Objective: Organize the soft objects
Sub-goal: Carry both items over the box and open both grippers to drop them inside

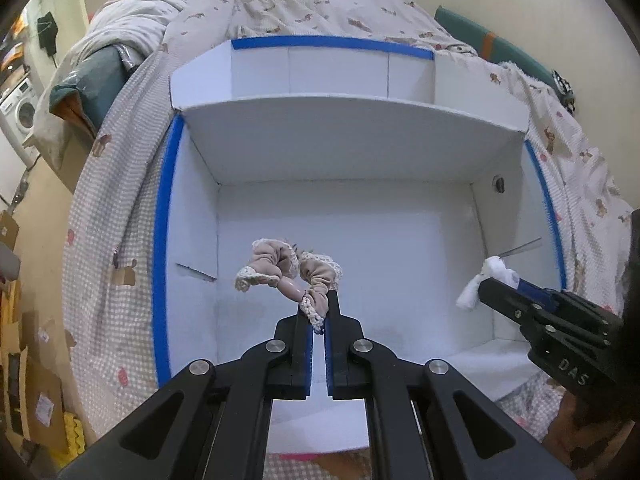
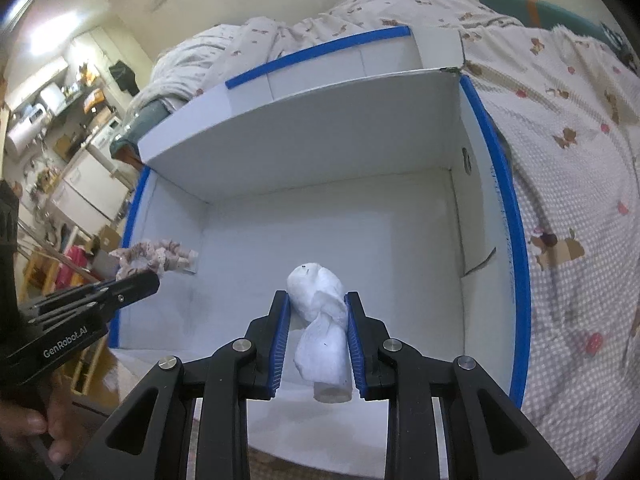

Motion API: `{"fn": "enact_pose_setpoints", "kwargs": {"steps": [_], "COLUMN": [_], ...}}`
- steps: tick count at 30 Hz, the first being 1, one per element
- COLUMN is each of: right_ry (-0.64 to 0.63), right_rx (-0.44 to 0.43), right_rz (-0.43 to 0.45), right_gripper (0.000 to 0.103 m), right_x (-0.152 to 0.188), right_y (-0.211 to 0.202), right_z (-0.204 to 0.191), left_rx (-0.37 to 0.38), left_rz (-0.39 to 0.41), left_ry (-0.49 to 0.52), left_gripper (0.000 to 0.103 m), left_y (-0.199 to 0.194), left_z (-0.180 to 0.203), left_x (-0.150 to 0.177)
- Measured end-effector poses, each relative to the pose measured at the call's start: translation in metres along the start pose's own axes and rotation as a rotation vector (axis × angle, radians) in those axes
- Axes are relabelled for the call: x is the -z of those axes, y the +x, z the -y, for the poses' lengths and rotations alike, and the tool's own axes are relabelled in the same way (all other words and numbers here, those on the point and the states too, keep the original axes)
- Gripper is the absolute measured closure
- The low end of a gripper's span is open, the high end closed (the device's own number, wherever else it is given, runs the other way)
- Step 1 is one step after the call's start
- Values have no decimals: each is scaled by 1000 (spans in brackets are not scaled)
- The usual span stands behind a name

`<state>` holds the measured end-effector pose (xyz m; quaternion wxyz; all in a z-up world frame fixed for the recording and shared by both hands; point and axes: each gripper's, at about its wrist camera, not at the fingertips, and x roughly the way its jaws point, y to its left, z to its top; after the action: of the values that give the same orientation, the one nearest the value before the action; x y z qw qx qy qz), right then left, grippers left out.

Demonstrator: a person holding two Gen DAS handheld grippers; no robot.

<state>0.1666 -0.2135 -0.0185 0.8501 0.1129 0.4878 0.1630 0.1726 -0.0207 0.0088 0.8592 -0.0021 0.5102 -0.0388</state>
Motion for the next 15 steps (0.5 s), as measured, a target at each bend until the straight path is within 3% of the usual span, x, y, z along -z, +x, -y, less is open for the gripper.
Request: {"fn": "enact_pose_setpoints", "kwargs": {"steps": [15], "right_ry": [-80], "right_rx": [1], "right_rz": [-64], "right_gripper": [74], "right_x": [4], "right_y": [24], "right_z": [-21], "left_rx": [-10], "left_rz": [-47], "left_ry": [18], "left_gripper": [98], "left_y": [37], "left_z": [10], "left_x": [14]}}
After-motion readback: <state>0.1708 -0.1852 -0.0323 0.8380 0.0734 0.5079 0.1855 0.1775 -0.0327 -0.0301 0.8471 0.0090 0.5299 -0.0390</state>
